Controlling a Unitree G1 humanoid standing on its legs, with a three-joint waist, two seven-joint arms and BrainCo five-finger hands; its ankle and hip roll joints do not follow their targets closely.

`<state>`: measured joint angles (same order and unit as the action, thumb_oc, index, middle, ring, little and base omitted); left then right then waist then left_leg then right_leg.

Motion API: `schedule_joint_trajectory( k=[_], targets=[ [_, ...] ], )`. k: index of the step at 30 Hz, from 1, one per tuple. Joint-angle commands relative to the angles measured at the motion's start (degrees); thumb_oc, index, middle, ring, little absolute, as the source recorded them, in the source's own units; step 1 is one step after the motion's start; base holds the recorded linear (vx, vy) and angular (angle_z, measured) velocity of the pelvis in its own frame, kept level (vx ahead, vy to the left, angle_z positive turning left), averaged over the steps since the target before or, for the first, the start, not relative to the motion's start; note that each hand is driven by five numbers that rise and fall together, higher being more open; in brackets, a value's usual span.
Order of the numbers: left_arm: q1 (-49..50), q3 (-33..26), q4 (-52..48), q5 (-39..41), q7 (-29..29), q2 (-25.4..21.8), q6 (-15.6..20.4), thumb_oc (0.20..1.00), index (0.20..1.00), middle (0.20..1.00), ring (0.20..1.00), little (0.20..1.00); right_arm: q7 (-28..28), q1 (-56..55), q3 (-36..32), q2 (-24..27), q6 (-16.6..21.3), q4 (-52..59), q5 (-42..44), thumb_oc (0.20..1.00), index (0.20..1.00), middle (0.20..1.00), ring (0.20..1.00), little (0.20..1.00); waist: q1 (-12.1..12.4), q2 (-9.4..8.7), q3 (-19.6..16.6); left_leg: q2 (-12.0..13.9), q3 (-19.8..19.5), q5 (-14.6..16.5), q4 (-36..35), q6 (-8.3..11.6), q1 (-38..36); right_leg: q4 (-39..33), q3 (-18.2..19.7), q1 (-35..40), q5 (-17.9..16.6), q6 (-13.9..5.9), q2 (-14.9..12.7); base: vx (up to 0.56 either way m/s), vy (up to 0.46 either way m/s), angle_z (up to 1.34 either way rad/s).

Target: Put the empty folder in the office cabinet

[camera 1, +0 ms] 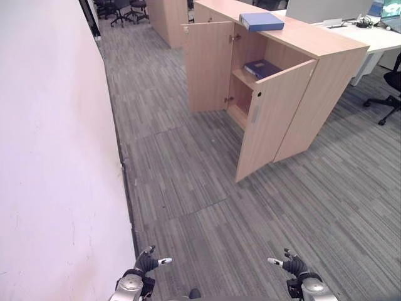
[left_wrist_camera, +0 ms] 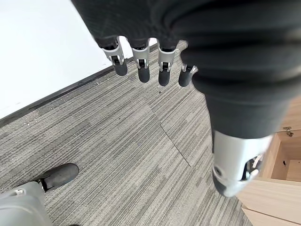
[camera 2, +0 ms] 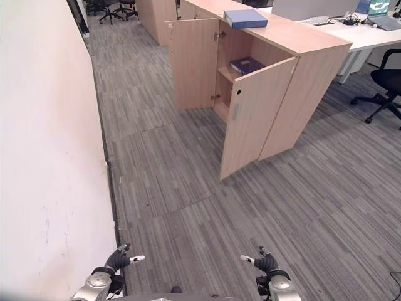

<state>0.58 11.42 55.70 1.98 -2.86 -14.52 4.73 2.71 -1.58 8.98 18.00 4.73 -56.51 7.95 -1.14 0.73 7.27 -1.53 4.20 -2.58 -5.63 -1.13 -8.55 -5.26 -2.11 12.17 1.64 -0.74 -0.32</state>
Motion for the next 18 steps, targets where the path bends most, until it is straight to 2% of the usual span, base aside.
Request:
schedule_joint_trajectory(
  k=[1,18],
  targets=[
    [-3.2,1.0,2.2,0.8,-0.1,-0.8,1.9,1.0,1.0,1.0,1.0,1.0,0.3,1.7,2.1,0.6,1.8,-0.9,2.5,1.0,1.0,1.0,1.0,1.0,0.3,-1.39,-0.7,3.4,-0.8,5.6,0.6,3.6,-2.1,0.3,0.7,-2.0,-0.4,-6.73,-5.2,0.0,0.0,0.0],
    [-3.6,0.8,3.7,1.1,-0.2,-0.8,1.5,1.0,1.0,1.0,1.0,1.0,0.2,1.0,0.6,1.0,1.0,-2.9,4.1,1.0,1.0,1.0,1.0,1.0,-1.0,-0.52,-0.4,4.5,-0.5,5.2,0.6,4.24,-2.4,0.3,1.4,-2.0,0.2,-5.87,-4.1,0.01,-0.045,0.0]
  ],
)
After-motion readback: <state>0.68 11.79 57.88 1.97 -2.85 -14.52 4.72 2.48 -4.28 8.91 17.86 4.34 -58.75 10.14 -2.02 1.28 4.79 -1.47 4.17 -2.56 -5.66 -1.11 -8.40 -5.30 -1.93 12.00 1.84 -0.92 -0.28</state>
